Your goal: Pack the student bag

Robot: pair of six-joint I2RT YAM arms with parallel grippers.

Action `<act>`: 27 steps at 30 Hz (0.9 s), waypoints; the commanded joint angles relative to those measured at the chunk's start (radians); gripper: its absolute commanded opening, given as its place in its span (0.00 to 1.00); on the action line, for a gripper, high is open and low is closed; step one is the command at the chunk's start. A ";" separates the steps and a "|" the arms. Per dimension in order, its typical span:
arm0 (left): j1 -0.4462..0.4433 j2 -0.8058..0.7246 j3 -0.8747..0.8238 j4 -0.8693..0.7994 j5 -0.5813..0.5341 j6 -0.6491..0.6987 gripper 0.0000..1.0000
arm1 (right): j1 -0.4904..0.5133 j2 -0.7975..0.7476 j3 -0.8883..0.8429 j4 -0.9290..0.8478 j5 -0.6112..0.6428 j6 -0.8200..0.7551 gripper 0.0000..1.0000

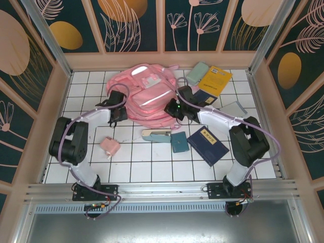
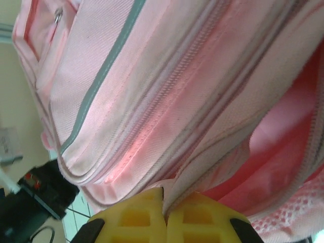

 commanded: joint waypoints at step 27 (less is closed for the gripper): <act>-0.068 -0.446 -0.210 -0.031 0.157 -0.263 0.58 | -0.168 0.109 0.236 -0.141 0.125 -0.303 0.49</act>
